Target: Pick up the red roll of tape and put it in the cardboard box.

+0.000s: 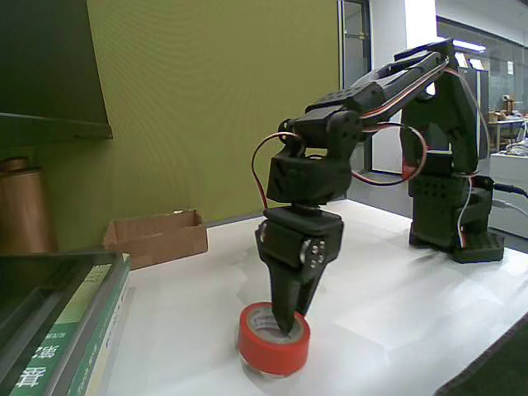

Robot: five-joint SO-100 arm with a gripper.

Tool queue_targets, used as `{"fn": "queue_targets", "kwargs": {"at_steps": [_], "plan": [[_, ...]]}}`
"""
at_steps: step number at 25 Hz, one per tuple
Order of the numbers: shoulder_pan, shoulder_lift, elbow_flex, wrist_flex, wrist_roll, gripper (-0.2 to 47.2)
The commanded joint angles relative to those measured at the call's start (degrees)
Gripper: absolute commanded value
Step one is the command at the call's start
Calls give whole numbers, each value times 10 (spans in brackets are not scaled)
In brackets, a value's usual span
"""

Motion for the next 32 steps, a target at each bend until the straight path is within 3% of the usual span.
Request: {"fn": "queue_targets", "kwargs": {"at_steps": [1,23,32], "plan": [[4,60,4,-9,-1,1],[179,126,-85,-175,-81,1],[244,158,-71,-257,-64,1]]}}
